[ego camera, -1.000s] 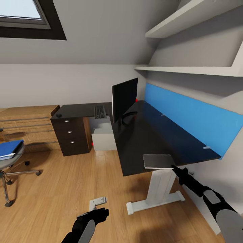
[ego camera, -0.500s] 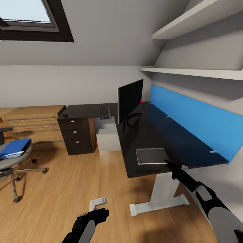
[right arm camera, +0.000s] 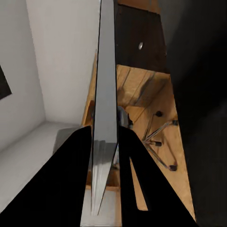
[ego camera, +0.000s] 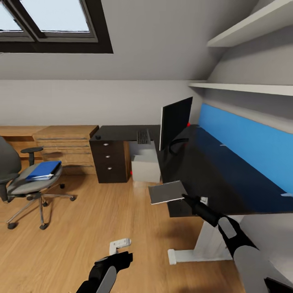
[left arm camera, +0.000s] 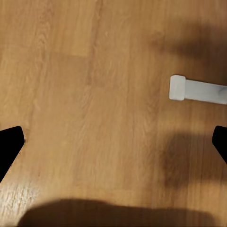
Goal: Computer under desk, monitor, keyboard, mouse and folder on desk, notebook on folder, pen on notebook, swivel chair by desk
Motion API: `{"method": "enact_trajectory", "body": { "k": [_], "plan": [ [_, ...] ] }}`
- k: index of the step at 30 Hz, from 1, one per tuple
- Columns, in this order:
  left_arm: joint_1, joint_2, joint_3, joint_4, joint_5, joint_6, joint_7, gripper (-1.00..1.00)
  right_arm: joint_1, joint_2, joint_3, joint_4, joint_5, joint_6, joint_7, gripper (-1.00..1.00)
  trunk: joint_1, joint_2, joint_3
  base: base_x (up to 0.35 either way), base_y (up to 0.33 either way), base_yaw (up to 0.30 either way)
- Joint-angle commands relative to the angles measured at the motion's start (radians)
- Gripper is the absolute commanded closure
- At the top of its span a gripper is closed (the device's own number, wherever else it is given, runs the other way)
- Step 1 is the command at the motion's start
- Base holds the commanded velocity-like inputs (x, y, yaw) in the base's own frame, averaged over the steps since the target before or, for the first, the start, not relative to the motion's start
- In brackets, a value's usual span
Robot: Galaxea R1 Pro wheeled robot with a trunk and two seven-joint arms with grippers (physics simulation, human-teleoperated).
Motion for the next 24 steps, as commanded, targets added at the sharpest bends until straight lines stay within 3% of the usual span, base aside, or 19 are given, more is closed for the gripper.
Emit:
{"method": "enact_trajectory", "body": {
  "k": [1, 8, 12, 18, 24],
  "plan": [
    [-0.001, 0.001, -0.006, -0.001, 0.01, 0.001, 0.011, -1.0, -0.001, 0.058, -0.007, -0.051, -0.008, 0.006, -0.084, 1.0, 0.0, -0.001, -0.001, 0.0, 0.0, 0.278],
    [-0.001, 0.001, -0.01, -0.001, 0.009, 0.001, 0.011, -1.0, -0.007, 0.195, -0.01, -0.131, -0.025, -0.018, -0.239, 1.0, 0.0, -0.001, 0.0, 0.0, 0.0, 0.283],
    [-0.001, 0.001, -0.011, -0.001, 0.009, 0.001, 0.011, -1.0, -0.011, 0.231, -0.01, -0.136, -0.042, -0.051, -0.261, 1.0, 0.0, -0.001, 0.0, 0.0, 0.0, 0.286],
    [-0.001, 0.002, -0.011, 0.0, 0.008, -0.002, 0.01, -1.0, -0.013, 0.24, -0.01, -0.139, -0.101, -0.039, -0.266, 1.0, 0.0, -0.001, 0.0, 0.12, 0.103, 0.287],
    [-0.001, 0.001, -0.01, 0.001, 0.009, -0.036, 0.01, -1.0, -0.012, 0.221, -0.012, -0.14, -0.117, 0.007, -0.25, 1.0, 0.0, -0.001, 0.0, 0.225, 0.199, 0.123]
  ]
}}
